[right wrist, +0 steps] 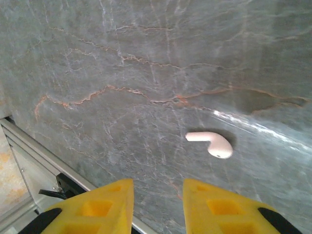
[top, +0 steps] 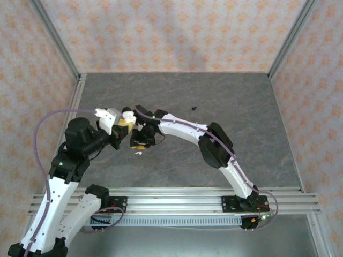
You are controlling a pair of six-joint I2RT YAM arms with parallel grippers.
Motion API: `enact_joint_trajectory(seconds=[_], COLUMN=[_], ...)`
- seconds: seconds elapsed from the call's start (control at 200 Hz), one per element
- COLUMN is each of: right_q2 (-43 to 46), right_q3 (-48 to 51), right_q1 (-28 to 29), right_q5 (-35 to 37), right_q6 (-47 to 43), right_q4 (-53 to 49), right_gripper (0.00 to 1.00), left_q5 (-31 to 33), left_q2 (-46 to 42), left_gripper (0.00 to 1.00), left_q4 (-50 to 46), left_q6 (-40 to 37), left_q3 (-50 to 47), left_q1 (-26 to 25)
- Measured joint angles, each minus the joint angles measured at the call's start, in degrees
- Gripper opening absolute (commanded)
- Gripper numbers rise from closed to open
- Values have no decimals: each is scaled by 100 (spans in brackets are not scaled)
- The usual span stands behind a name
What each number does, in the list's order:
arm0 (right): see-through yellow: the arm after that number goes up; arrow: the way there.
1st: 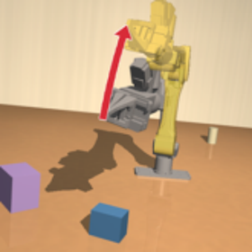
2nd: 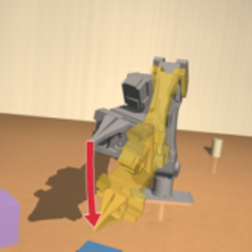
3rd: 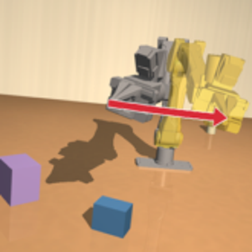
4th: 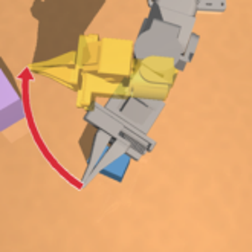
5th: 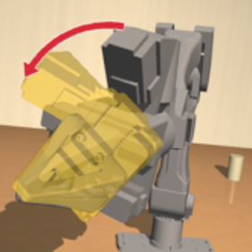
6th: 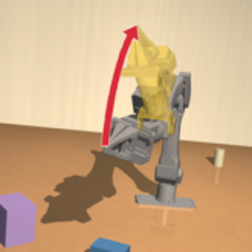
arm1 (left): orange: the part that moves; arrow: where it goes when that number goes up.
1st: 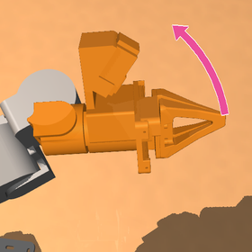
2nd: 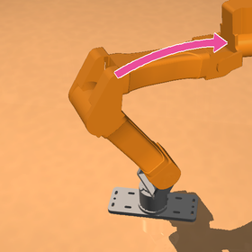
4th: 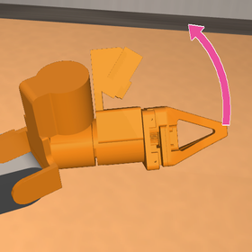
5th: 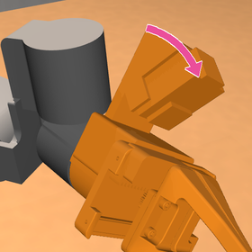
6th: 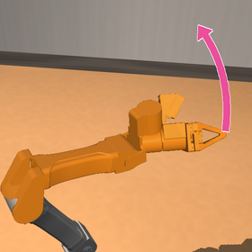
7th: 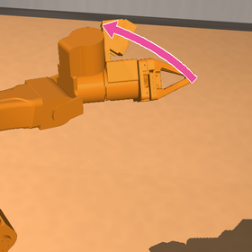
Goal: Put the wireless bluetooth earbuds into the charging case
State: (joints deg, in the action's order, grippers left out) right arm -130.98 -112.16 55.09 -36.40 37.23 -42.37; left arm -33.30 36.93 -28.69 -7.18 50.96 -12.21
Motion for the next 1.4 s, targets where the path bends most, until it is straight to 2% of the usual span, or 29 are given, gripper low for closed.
enact_joint_trajectory(seconds=[0.315,0.62,1.026,1.401], right_q2=[-992,-1084,-942,-776], right_q3=[-1167,-1246,-835,-817], right_q1=[170,280,-39,-544], right_q5=[-179,68,140,962], right_q6=[-581,-879,-621,-621], right_q4=[-1091,-1764,-1403,-1309], right_gripper=[26,24,17,19], left_q5=[234,293,295,343], left_q2=[-531,-643,-640,-640], left_gripper=[0,0,0,0], left_q4=[-15,118,149,149], left_q6=[131,439,431,411], left_q3=[-621,-1117,-1117,-1117], left_q1=[0,0,0,0])
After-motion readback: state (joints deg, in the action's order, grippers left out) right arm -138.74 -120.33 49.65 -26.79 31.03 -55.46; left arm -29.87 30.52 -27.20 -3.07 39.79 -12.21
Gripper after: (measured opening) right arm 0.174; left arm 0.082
